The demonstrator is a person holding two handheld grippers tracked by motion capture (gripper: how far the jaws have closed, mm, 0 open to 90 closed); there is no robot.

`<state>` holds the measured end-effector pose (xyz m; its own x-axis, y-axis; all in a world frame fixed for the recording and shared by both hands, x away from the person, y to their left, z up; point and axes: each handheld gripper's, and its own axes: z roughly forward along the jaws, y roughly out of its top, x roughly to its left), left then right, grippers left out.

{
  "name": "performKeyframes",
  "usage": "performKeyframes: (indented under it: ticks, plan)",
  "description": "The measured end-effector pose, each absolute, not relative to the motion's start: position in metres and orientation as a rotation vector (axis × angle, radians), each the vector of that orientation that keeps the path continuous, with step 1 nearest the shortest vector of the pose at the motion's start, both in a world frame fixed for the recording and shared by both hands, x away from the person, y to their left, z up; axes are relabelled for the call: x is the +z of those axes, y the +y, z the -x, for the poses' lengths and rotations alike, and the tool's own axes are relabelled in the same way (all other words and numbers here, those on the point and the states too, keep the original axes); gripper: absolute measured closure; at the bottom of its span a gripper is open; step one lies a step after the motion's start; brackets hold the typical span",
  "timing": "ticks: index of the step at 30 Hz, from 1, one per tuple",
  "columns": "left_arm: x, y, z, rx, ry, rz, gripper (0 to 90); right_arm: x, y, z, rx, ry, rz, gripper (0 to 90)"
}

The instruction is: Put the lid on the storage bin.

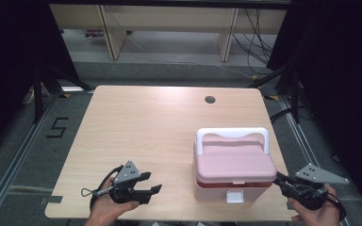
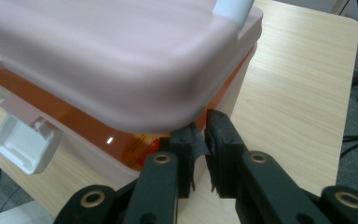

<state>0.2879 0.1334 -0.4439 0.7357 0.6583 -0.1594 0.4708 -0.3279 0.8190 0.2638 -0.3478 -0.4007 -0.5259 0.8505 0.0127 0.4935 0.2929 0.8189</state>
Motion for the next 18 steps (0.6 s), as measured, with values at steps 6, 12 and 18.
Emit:
performKeyframes:
  ticks: [6,12,18]
  plan:
    - [-0.447,0.141,-0.283,0.256,0.872,-1.986,40.8,-0.402,-0.349,-0.260,1.132,2.137,-1.209,81.0]
    - [-0.450,0.145,-0.280,0.261,0.887,-1.989,40.9,-0.401,-0.350,-0.256,1.147,2.128,-1.248,79.2]
    - [-0.452,0.150,-0.278,0.265,0.900,-1.978,40.8,-0.402,-0.353,-0.252,1.160,2.119,-1.198,77.0]
